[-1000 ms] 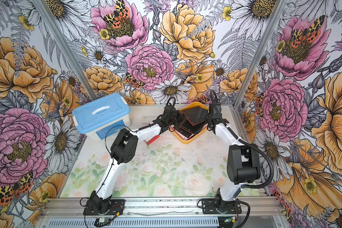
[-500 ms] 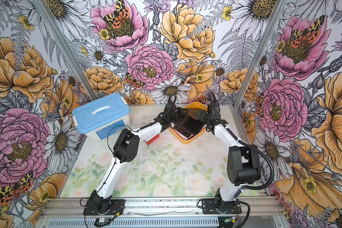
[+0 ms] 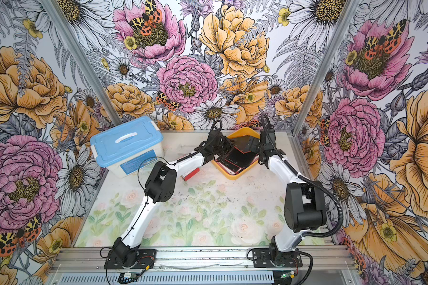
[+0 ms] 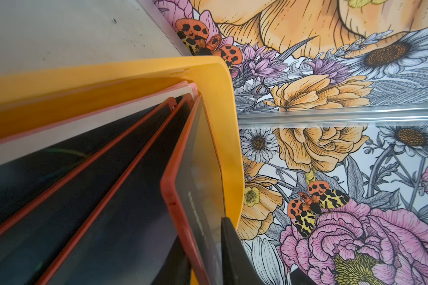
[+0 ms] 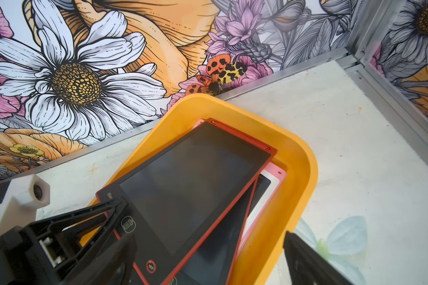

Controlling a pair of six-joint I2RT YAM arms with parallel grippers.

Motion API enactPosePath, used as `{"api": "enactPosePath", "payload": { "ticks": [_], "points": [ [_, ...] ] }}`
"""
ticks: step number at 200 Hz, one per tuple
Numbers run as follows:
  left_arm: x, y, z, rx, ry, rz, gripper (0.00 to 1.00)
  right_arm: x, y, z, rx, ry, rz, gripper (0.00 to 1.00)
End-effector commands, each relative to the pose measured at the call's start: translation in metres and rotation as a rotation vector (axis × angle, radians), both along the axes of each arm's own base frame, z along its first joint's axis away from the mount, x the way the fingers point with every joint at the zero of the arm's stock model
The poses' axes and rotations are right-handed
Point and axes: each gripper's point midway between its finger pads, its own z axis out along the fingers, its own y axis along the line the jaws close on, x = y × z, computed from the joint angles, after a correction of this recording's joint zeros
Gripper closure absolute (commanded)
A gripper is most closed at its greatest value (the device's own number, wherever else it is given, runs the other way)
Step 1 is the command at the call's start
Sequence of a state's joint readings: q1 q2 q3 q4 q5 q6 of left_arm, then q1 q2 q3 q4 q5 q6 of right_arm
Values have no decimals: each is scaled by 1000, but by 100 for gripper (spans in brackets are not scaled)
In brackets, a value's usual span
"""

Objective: Take out the writing tablet from the storage box
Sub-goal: Pick up the writing tablet from the storage box.

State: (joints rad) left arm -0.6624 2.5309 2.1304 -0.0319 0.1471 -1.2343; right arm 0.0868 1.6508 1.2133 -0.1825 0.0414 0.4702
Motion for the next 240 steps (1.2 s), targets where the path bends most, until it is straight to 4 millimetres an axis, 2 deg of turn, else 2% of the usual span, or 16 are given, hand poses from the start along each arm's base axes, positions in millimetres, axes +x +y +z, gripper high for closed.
{"api": "enactPosePath", "payload": {
  "ticks": [1, 70, 114, 148, 177, 200, 240],
  "points": [
    [3, 0, -7, 0, 16, -4, 82, -2, -2, 8, -26, -18, -4, 4],
    [1, 8, -3, 35, 3, 0, 91, -3, -2, 17, -20, -36, -5, 4],
    [-6, 13, 11, 77, -51, -29, 99, -7, -2, 24, -13, -53, -19, 4],
    [-11, 13, 44, 18, -139, -94, 100, -10, -2, 40, -17, -86, -27, 2],
    [-25, 21, 75, -21, -194, -170, 100, -17, 2, 58, -20, -124, -23, 1],
    [-45, 36, 98, -5, -234, -219, 100, -26, 6, 69, -23, -149, -22, 1],
    [-86, 79, 133, 5, -275, -259, 100, -49, 14, 94, -14, -207, -9, 1]
  ]
}}
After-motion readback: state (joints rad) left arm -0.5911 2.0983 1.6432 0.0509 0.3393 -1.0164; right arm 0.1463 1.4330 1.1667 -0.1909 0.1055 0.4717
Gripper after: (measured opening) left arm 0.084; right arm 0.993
